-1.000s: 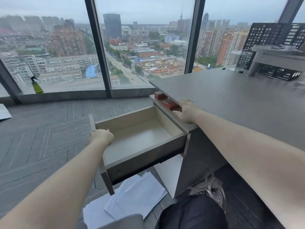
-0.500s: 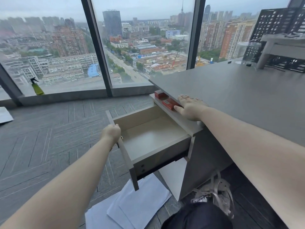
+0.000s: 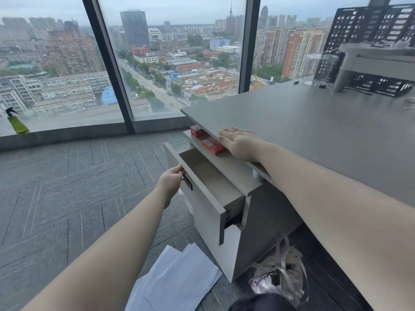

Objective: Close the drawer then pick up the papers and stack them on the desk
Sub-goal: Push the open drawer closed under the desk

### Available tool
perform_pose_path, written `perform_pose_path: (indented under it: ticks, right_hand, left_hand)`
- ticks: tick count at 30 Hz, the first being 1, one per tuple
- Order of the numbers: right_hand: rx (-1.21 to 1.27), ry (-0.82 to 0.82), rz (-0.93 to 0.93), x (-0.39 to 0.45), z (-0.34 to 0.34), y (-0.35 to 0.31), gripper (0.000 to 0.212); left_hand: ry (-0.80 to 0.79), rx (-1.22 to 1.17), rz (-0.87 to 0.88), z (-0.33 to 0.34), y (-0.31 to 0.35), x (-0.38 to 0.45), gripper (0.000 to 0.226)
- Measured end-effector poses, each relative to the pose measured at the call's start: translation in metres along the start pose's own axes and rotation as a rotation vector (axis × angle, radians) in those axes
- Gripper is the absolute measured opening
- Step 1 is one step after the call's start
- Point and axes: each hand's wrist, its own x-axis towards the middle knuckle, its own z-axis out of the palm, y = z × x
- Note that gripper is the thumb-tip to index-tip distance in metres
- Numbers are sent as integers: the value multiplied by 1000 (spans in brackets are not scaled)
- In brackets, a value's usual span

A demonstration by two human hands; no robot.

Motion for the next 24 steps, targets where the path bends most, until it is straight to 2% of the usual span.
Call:
perform_pose_path:
  ticks: [5, 12, 18, 21, 24]
  right_hand:
    - [-2, 9, -4, 14, -4, 3, 54]
    - [-3, 15, 4, 32, -5, 4, 54]
    - [6, 34, 2, 37, -5, 5, 53]
    - [19, 31, 2, 36, -5, 6, 53]
    - [22, 32, 0, 35, -6, 5, 53]
  left_hand:
    - [-63, 85, 72, 34, -4, 20, 50]
    - [-7, 283, 137, 55, -7, 47, 51]
    - [-1, 286, 211, 54, -14, 55, 47]
    - [-1, 451, 229, 48, -15, 58, 50]
    - [87, 651, 325, 45, -17, 63, 49]
